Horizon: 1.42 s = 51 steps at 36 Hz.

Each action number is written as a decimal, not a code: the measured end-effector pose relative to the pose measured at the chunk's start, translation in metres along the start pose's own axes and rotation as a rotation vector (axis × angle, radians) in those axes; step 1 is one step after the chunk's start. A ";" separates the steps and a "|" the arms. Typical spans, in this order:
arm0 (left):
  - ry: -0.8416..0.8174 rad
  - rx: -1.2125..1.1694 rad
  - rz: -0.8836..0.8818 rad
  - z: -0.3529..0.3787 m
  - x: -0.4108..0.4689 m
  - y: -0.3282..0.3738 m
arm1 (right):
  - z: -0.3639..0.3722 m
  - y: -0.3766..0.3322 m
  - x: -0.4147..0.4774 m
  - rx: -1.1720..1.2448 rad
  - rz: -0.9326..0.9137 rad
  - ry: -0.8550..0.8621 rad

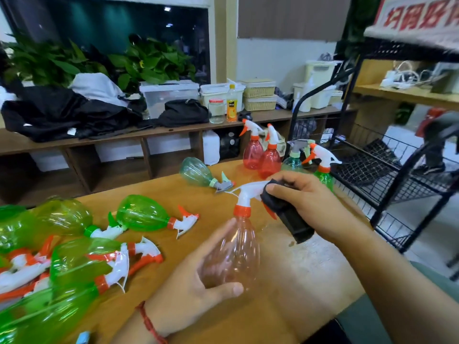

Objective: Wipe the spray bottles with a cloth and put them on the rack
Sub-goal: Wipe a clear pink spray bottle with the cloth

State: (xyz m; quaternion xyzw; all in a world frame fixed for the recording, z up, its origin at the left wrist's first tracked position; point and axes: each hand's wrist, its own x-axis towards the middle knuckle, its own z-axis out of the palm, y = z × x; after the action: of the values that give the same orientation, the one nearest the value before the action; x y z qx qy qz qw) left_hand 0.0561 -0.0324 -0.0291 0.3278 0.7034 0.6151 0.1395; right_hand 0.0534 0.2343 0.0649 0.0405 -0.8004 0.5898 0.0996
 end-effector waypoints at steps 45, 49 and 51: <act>0.337 0.518 0.026 0.004 0.011 -0.053 | -0.140 0.061 -0.028 -0.764 0.072 0.716; 0.339 0.538 0.018 0.004 0.011 -0.052 | -0.137 0.055 -0.033 -0.718 0.104 0.748; 0.338 0.535 0.009 0.005 0.011 -0.051 | -0.134 0.051 -0.041 -0.694 0.093 0.777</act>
State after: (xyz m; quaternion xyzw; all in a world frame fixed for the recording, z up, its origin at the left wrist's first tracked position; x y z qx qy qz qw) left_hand 0.0362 -0.0233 -0.0764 0.2492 0.8520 0.4546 -0.0731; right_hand 0.0996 0.3755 0.0469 -0.2521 -0.8538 0.2649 0.3705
